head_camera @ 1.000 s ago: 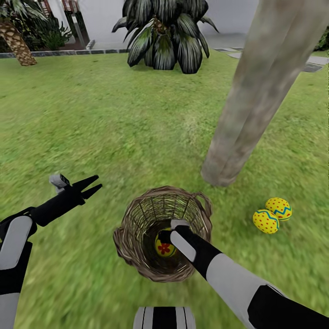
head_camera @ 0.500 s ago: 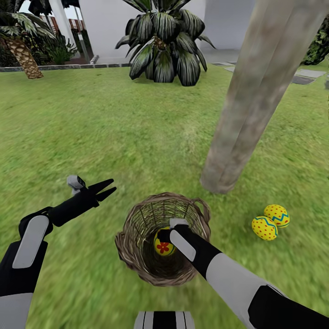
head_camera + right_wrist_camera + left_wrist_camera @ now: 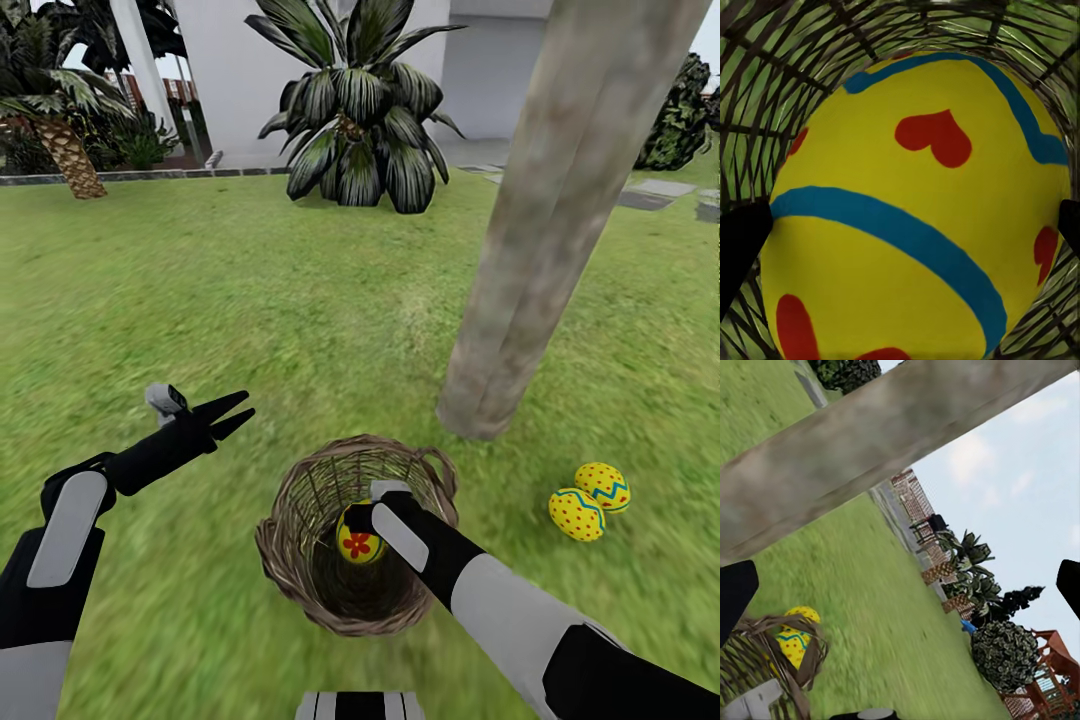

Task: Take the three Easter eggs out of the wicker basket on the lawn in the garden, then place them on the lawn next to a single tree (choose any tree) so that all three eggs are next to the same tree and none are left in the basket.

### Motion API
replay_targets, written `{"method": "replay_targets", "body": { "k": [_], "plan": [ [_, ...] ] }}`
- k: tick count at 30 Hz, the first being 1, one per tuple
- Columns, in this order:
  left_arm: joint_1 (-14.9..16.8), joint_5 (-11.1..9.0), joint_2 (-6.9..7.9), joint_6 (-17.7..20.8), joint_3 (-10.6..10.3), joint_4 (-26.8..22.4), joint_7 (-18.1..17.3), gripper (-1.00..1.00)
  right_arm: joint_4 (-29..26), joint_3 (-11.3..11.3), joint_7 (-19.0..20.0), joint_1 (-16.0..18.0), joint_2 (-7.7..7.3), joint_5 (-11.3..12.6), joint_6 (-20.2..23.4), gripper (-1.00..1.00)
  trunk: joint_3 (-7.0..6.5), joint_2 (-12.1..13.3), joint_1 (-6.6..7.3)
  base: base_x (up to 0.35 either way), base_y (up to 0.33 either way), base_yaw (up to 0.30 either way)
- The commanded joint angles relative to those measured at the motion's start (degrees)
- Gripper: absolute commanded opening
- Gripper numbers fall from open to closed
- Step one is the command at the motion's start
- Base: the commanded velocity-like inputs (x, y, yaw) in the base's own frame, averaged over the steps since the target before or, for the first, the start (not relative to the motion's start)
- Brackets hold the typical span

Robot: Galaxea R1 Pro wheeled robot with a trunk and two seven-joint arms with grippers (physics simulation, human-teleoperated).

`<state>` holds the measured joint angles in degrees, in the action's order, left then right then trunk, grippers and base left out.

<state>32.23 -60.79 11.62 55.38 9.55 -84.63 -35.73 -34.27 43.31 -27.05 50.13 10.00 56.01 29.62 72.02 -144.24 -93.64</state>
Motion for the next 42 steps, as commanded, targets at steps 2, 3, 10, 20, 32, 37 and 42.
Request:
{"method": "replay_targets", "body": {
  "k": [2,3,10,20,32,37,42],
  "plan": [
    [0.03,0.1,-0.02,0.25,0.04,-0.04,-0.22,1.0,-0.02,0.19,-0.46,0.05,0.0,0.42,0.07,-1.0,-0.4,0.01,0.06,0.0,0.0,0.0],
    [0.03,0.08,-0.02,0.25,0.03,-0.07,-0.22,1.0,-0.01,0.19,-0.46,0.05,0.0,0.42,0.08,-1.0,-0.63,0.03,0.08,0.0,0.0,0.0],
    [0.03,0.08,-0.02,0.25,0.03,-0.1,-0.15,1.0,0.0,0.19,-0.46,0.06,0.0,0.42,0.09,-1.0,-2.18,0.12,0.26,0.0,0.0,0.0],
    [0.03,0.06,-0.02,0.25,0.03,-0.1,-0.13,1.0,0.0,0.19,-0.46,0.05,0.0,0.45,0.06,-1.0,-4.39,0.25,0.52,0.0,0.0,0.0],
    [0.03,0.06,-0.02,0.25,0.03,-0.1,-0.13,1.0,0.01,0.19,-0.46,0.05,0.0,0.45,0.05,-1.0,-7.05,0.41,0.83,0.0,0.0,0.0],
    [0.03,0.06,-0.02,0.25,0.03,-0.1,-0.13,1.0,0.08,0.19,-0.46,0.06,0.0,0.44,0.01,-1.0,-8.16,0.48,0.96,0.0,0.0,0.0],
    [0.03,0.06,-0.02,0.25,0.03,-0.1,-0.13,1.0,0.07,0.19,-0.46,0.04,0.0,0.49,0.03,-1.0,-9.27,0.55,1.09,0.0,0.0,0.0]
  ]
}}
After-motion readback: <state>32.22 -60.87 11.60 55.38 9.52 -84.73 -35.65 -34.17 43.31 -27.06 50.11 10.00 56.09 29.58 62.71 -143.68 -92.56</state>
